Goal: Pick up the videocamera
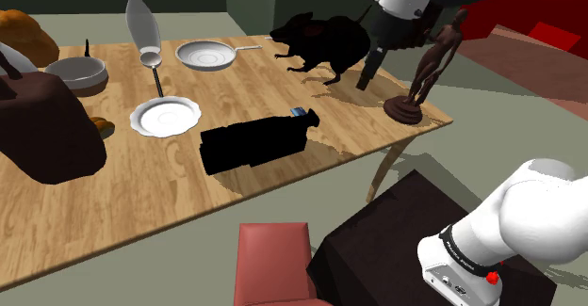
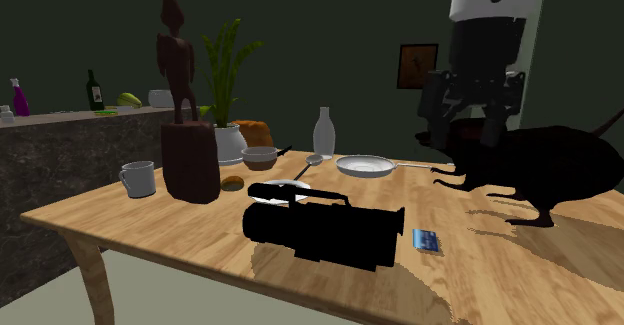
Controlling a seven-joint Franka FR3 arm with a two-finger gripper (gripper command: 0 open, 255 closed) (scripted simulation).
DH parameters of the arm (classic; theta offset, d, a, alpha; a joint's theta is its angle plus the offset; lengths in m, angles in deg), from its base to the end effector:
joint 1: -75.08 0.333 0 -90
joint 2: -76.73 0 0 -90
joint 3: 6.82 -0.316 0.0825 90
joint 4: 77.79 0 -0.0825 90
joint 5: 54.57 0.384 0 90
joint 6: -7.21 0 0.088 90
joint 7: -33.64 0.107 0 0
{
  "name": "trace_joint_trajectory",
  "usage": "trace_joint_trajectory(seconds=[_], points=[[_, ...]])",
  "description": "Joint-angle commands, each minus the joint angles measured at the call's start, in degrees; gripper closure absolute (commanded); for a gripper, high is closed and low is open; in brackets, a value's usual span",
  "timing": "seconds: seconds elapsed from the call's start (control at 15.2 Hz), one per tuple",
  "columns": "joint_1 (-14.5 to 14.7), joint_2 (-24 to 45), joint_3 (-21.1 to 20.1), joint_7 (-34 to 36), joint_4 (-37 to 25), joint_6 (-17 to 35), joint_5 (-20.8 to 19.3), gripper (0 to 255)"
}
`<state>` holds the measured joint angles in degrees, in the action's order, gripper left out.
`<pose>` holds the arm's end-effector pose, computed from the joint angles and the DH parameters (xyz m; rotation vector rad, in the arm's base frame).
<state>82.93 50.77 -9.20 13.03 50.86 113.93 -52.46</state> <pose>0.4164 0.0802 0.5486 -3.0214 -0.8124 -0.1117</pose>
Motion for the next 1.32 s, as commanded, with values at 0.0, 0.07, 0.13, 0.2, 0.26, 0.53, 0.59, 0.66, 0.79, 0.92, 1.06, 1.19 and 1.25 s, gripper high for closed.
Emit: trace_joint_trajectory(seconds=[0.0, 0.07, 0.13, 0.2, 0.26, 0.53, 0.59, 0.66, 0.79, 0.92, 1.06, 1.19, 1.25], points=[[1.31, 4.35, -0.38, -3.01, -2.24, 1.60, 0.12, 0], [1.93, 6.38, -0.65, -4.36, -3.49, 2.11, 0.17, 0], [2.53, 8.38, -0.96, -5.69, -4.77, 2.57, 0.20, 0], [3.12, 10.34, -1.30, -7.00, -6.06, 2.98, 0.22, 0], [3.68, 12.28, -1.67, -8.30, -7.38, 3.34, 0.23, 0], [5.87, 19.74, -3.37, -13.22, -12.75, 4.33, -0.01, 0], [6.40, 21.53, -3.85, -14.39, -14.11, 4.48, -0.13, 0], [6.92, 23.29, -4.35, -15.53, -15.48, 4.60, -0.29, 0], [7.97, 26.72, -5.39, -17.75, -18.21, 4.74, -0.70, 0], [9.04, 30.05, -6.48, -19.88, -20.92, 4.77, -1.24, 0], [10.14, 33.27, -7.59, -21.92, -23.60, 4.71, -1.89, 0], [10.51, 34.46, -7.95, -22.56, -23.90, 5.39, -2.16, 0], [10.51, 34.65, -7.94, -22.55, -23.36, 6.12, -2.19, 0]])
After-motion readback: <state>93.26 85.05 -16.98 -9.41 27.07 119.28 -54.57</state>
